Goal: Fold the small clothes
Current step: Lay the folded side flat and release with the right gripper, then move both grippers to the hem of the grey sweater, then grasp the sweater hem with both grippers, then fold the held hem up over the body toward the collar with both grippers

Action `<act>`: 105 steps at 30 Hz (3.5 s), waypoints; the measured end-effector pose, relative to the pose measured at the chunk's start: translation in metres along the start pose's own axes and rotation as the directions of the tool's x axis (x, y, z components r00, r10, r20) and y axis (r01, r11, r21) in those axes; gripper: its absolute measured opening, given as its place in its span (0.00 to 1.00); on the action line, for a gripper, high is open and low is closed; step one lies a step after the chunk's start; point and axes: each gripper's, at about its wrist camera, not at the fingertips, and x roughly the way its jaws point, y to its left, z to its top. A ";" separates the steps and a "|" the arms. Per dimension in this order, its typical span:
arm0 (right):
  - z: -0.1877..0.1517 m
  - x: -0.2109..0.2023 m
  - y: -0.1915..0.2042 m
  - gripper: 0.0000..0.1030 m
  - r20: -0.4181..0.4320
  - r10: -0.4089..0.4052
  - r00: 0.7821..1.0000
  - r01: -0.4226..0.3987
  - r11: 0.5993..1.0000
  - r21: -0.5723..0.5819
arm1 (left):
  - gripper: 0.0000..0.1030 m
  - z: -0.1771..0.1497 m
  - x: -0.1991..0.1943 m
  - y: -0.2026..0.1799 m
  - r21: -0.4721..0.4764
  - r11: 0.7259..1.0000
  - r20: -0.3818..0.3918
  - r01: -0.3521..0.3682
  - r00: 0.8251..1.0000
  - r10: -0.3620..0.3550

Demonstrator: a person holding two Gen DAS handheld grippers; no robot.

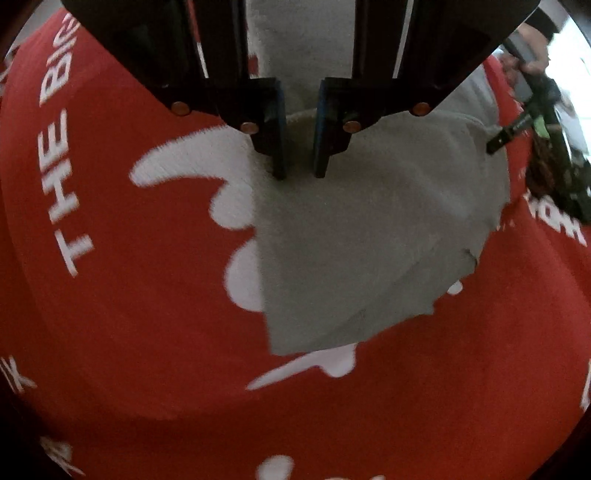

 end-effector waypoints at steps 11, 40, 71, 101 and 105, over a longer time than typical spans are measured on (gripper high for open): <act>-0.041 -0.011 -0.011 0.22 -0.032 0.005 0.999 -0.005 1.000 0.022 | 0.94 -0.020 -0.018 0.008 0.046 0.999 -0.011 -0.014 1.000 0.015; -0.078 -0.057 -0.027 0.70 -0.143 0.204 0.969 -0.216 0.974 -0.074 | 0.99 -0.092 -0.094 -0.116 0.174 0.985 -0.019 0.022 1.000 -0.019; -0.272 0.019 -0.063 0.72 -0.384 0.124 0.915 -0.152 0.988 -0.041 | 0.99 -0.275 -0.013 0.072 -0.129 0.983 -0.194 0.131 0.969 -0.155; -0.205 -0.021 -0.019 0.10 -0.106 0.639 0.762 -0.606 0.761 0.230 | 0.14 -0.174 -0.077 0.081 -0.124 0.793 0.027 0.596 0.801 -0.598; -0.152 -0.003 -0.009 0.10 -0.057 0.609 0.791 -0.583 0.779 0.230 | 0.14 -0.120 -0.064 0.074 -0.114 0.827 0.079 0.550 0.835 -0.544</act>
